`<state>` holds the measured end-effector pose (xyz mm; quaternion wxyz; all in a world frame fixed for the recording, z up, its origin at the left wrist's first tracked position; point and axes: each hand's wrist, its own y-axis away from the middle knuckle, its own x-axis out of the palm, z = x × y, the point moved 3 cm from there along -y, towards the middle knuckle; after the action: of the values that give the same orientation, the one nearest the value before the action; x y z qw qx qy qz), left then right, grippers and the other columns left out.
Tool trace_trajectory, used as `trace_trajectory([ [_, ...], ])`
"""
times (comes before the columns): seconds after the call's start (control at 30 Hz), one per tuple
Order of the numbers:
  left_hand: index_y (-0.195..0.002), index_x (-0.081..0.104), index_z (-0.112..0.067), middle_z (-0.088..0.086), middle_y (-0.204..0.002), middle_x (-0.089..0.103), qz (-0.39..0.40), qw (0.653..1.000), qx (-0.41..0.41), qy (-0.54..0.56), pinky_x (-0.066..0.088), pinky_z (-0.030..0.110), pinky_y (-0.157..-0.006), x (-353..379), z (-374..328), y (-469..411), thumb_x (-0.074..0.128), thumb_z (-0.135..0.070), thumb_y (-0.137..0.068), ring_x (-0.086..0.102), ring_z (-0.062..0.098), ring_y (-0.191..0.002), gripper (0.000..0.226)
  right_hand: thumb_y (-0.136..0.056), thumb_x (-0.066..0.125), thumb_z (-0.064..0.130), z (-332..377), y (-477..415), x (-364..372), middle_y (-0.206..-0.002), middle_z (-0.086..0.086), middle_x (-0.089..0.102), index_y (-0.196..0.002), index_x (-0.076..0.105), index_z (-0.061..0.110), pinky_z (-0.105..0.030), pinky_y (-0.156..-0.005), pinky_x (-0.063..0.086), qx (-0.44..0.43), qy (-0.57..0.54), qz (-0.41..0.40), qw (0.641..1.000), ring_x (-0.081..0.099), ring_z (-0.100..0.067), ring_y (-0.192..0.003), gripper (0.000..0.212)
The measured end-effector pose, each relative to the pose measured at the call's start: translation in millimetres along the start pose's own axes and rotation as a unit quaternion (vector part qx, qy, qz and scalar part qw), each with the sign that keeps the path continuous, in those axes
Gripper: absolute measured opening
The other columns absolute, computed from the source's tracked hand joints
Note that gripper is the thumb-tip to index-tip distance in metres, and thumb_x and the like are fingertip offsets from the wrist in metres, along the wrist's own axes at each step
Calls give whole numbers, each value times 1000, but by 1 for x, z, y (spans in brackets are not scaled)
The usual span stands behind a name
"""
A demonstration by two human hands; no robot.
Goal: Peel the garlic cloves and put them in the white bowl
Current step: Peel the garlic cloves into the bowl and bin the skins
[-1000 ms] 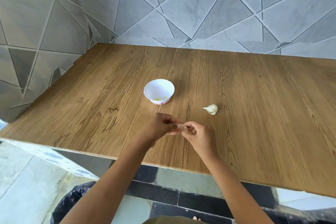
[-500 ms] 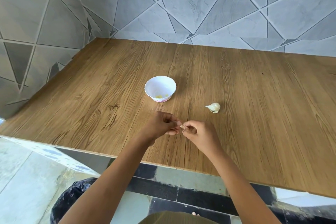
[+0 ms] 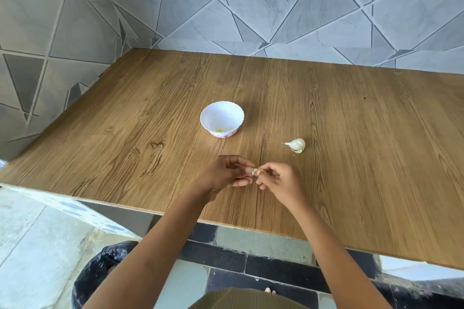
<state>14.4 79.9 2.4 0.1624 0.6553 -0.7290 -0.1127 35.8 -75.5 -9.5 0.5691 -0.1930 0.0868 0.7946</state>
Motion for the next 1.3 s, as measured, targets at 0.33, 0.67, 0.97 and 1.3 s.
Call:
trace_trajectory([
  [0.33,-97,67,-1,12,-87,70,-6,999,12,-36,56,20,-73,3,-4,0,66,-4,-85,68,13,-78,13,-87,62,5,3,4,-2,-62,3,66,-72,66,18,-13,-45,40,62,-88,-2,994,58,-3,-52,20],
  [0.67,-85,66,-5,5,-71,65,-9,978,88,-188,55,24,-69,0,-14,-4,64,-1,-86,63,14,-70,5,-92,57,6,4,4,0,-71,2,67,-83,66,13,-12,-51,42,63,-84,26,994,59,0,-57,14],
  [0.97,-83,69,-9,-1,-75,70,-108,902,224,-354,55,29,-67,3,-13,-7,70,-9,-80,64,10,-68,3,-92,56,5,7,5,6,-74,1,72,-82,67,16,-18,-59,51,137,-186,-5,973,67,-8,-67,19],
  [1.3,-80,66,-6,3,-65,65,-118,933,181,-287,52,26,-62,-6,-9,-6,66,-4,-82,59,8,-57,3,-89,62,10,4,3,6,-80,-4,74,-92,70,12,-18,-57,50,163,-222,18,961,66,-9,-67,9],
])
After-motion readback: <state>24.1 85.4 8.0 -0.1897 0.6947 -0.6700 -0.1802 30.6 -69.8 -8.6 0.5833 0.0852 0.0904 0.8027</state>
